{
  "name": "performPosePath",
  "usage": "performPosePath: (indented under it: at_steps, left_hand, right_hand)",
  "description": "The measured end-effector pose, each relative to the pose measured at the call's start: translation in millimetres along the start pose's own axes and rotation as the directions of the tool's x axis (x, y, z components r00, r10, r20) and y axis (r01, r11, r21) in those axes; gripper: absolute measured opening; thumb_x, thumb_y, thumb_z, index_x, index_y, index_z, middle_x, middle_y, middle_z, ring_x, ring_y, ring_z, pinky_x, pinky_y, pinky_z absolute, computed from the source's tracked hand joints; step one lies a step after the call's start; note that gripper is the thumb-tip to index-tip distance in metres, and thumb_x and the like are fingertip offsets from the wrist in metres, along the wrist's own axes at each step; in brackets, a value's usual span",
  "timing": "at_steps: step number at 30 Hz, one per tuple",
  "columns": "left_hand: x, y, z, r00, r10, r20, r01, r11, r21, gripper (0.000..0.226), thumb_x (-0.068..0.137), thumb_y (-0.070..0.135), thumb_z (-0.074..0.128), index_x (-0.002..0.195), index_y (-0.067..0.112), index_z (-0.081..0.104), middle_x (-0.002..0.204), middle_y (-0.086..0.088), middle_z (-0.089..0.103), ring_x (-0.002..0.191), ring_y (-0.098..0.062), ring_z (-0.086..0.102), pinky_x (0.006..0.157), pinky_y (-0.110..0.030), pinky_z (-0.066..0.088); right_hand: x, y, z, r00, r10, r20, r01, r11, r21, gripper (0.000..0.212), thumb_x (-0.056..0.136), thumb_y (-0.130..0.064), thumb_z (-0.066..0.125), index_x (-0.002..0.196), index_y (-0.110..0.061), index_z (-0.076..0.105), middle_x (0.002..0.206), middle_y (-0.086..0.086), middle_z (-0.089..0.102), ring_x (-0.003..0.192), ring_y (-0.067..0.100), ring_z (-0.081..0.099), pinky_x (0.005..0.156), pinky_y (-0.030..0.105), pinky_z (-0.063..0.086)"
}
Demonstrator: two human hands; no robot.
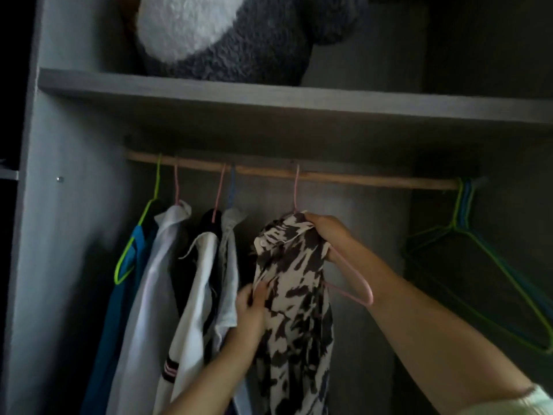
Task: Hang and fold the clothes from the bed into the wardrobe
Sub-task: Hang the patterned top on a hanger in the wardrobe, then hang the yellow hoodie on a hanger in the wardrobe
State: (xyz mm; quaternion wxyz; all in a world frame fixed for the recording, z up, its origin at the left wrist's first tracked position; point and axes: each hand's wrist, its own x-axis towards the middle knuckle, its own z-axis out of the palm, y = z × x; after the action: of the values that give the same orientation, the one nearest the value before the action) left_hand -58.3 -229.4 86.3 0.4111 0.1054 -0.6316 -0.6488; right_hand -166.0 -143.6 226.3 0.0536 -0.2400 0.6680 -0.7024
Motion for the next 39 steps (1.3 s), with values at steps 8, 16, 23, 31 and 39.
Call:
performPosePath:
  at_steps: [8, 16, 23, 31, 39]
  left_hand:
    - [-10, -18, -33, 0.984, 0.011, 0.179, -0.066, 0.949, 0.308, 0.018, 0.097, 0.021, 0.052, 0.096, 0.008, 0.064, 0.094, -0.007, 0.067, 0.088, -0.012, 0.062, 0.075, -0.016, 0.046]
    - [-72, 9, -44, 0.978, -0.021, 0.206, -0.039, 0.958, 0.284, 0.028, 0.094, 0.028, 0.056, 0.121, 0.025, 0.051, 0.110, 0.007, 0.057, 0.105, -0.006, 0.054, 0.088, -0.018, 0.042]
    - [-182, 20, -50, 0.936, -0.043, 0.349, -0.053, 0.964, 0.260, 0.027, 0.095, 0.027, 0.053, 0.122, 0.022, 0.052, 0.106, 0.009, 0.057, 0.104, -0.006, 0.054, 0.092, -0.023, 0.044]
    - [-319, -36, -22, 0.772, -0.232, 0.591, 0.020, 0.939, 0.342, 0.020, 0.094, 0.026, 0.055, 0.114, 0.030, 0.054, 0.107, 0.002, 0.061, 0.101, -0.009, 0.059, 0.076, -0.014, 0.045]
    - [-459, -79, 68, 0.384, -0.408, 0.828, 0.101, 0.910, 0.401, 0.016, 0.094, 0.015, 0.054, 0.103, 0.029, 0.056, 0.105, -0.010, 0.065, 0.098, -0.016, 0.060, 0.088, -0.028, 0.047]
  right_hand:
    - [0, 34, -8, 0.998, -0.046, 0.031, 0.052, 0.974, -0.219, 0.030, 0.096, -0.027, 0.054, 0.103, -0.002, 0.067, 0.110, 0.015, 0.067, 0.099, 0.031, 0.064, 0.091, 0.036, 0.051]
    - [-112, 49, -51, 0.987, -0.128, -0.092, 0.098, 0.954, -0.285, 0.046, 0.095, -0.039, 0.052, 0.134, -0.016, 0.044, 0.120, 0.001, 0.053, 0.100, 0.014, 0.054, 0.077, 0.025, 0.044]
    - [-265, 99, -90, 0.988, -0.119, -0.097, 0.062, 0.889, -0.454, 0.044, 0.097, -0.033, 0.050, 0.136, -0.015, 0.044, 0.116, 0.000, 0.057, 0.099, 0.011, 0.053, 0.079, 0.021, 0.044]
    - [-430, 178, -163, 0.979, -0.044, -0.198, -0.111, 0.703, -0.703, 0.031, 0.096, -0.022, 0.052, 0.126, -0.016, 0.056, 0.112, -0.001, 0.052, 0.099, 0.016, 0.059, 0.081, 0.017, 0.043]
    - [-589, 235, -278, 0.841, 0.181, -0.510, -0.498, 0.628, -0.599, 0.028, 0.094, -0.016, 0.051, 0.121, -0.012, 0.059, 0.119, 0.007, 0.054, 0.107, 0.021, 0.056, 0.087, 0.022, 0.040]
